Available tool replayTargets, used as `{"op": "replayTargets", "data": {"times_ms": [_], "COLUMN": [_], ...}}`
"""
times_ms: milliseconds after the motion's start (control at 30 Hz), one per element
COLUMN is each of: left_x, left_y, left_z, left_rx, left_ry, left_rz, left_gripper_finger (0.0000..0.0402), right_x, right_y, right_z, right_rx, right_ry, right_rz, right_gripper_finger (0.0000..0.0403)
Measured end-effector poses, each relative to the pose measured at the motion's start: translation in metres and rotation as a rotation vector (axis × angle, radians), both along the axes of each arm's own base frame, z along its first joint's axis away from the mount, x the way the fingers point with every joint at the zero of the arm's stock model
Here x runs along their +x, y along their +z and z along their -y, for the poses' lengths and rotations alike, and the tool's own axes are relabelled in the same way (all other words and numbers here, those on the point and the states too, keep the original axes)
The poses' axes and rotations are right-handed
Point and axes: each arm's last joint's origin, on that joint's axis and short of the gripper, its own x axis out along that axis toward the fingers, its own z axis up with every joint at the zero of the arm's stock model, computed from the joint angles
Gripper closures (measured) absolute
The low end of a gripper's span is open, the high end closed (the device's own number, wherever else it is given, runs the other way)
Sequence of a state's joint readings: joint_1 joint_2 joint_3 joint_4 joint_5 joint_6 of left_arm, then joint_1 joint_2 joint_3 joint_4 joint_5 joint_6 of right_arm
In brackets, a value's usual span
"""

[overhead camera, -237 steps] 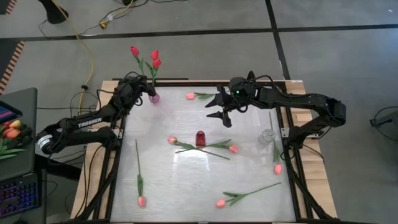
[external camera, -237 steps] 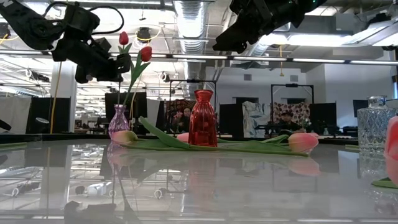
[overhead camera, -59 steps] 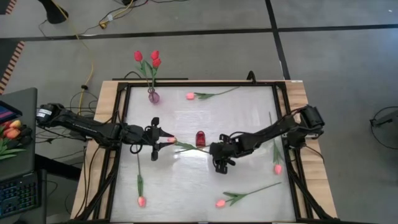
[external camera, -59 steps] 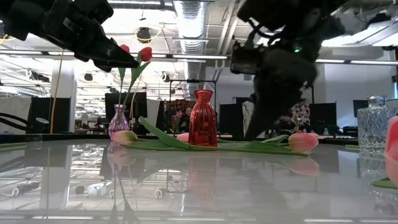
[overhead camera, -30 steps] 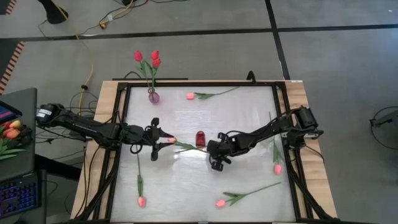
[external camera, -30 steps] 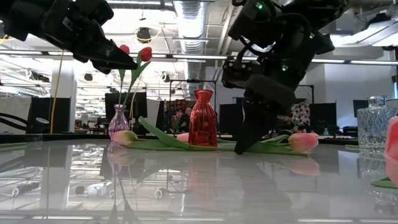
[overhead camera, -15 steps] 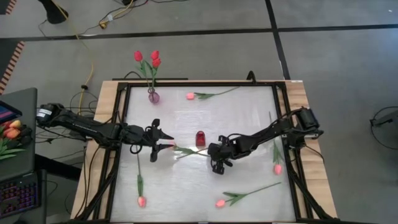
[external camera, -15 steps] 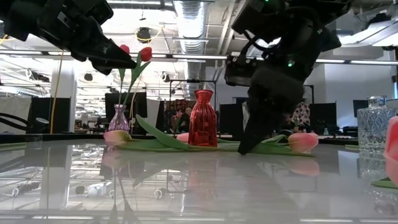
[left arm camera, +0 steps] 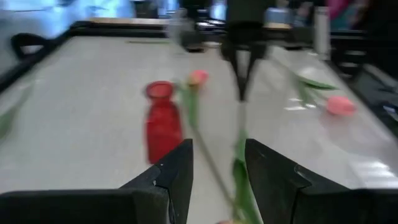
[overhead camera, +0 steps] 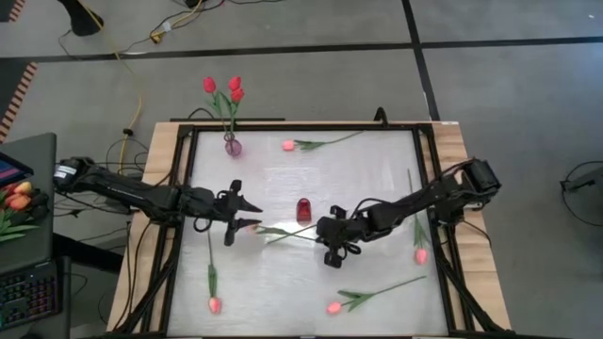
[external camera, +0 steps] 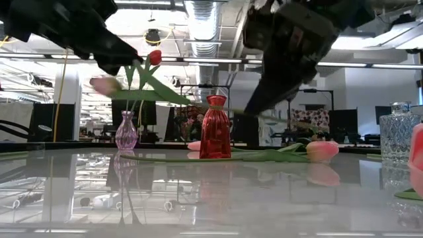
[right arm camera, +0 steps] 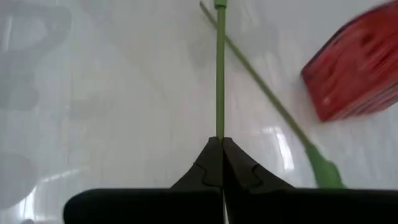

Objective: Sort flowers into vase by color
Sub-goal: Put the top left pink-orange tulip into the red vase

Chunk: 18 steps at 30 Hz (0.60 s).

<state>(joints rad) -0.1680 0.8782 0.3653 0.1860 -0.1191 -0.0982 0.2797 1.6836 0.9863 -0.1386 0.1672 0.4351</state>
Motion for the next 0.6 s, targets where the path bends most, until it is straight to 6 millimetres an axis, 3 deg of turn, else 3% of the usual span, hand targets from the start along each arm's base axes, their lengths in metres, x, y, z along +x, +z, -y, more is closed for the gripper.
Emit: {"op": "replayTargets", "data": {"times_ms": [367, 600], "left_x": [-0.046, -0.059], "left_y": [0.05, 0.059], "left_z": [-0.006, -0.012], "left_rx": [0.014, 0.016], "left_ry": [-0.057, 0.066], "left_rz": [0.343, 0.418], "left_gripper_finger": [0.0269, 0.0269], "right_x": [-0.013, -0.02], "right_y": [0.037, 0.062], "right_z": [0.004, -0.002], "right_rx": [-0.028, -0.08], "right_ry": [0.03, 0.126], "right_rz": [0.105, 0.22], "right_gripper_finger": [0.0385, 0.0384]}}
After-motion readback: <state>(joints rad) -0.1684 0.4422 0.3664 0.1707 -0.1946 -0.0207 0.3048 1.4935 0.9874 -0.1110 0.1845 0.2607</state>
